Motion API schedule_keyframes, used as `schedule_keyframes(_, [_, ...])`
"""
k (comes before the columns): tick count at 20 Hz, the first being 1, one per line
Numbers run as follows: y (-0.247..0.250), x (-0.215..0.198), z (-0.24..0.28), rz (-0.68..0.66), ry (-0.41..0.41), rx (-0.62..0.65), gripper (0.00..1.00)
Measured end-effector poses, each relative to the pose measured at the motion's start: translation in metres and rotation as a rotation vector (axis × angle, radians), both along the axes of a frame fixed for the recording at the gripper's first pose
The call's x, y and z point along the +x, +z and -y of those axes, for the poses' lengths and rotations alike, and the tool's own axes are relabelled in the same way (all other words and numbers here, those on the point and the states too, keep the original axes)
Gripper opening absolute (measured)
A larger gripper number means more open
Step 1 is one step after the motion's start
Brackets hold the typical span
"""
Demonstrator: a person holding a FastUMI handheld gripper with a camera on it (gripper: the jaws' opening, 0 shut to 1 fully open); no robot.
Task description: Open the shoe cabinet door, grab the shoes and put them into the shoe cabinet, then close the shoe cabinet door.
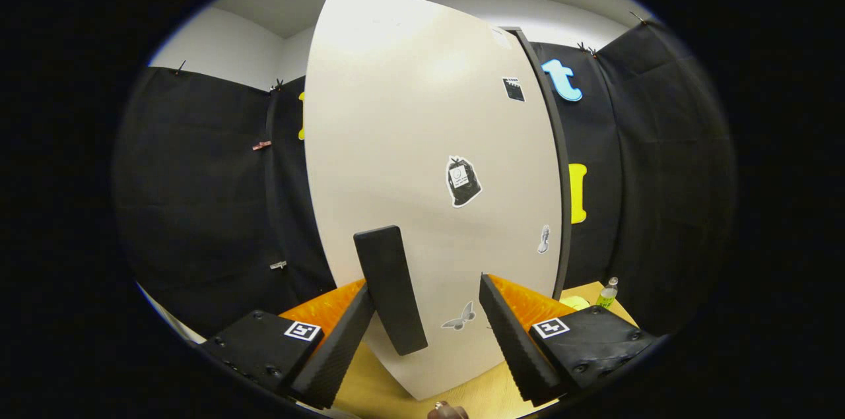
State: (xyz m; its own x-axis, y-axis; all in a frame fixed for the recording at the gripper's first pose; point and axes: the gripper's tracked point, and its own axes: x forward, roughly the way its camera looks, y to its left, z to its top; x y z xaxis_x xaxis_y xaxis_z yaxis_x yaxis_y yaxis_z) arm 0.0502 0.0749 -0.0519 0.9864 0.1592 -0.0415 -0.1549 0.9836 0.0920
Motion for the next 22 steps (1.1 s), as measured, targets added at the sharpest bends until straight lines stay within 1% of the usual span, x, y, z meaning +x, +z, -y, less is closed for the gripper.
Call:
schedule_keyframes(3, [0.005,-0.002,-0.009,0.014,0.01,-0.014,1.0])
schedule_keyframes(8, [0.007,-0.011,-0.011,0.016,-0.006,-0.015,0.98])
schedule_keyframes(22, [0.009,-0.029,-0.006,0.002,-0.039,-0.047,0.98])
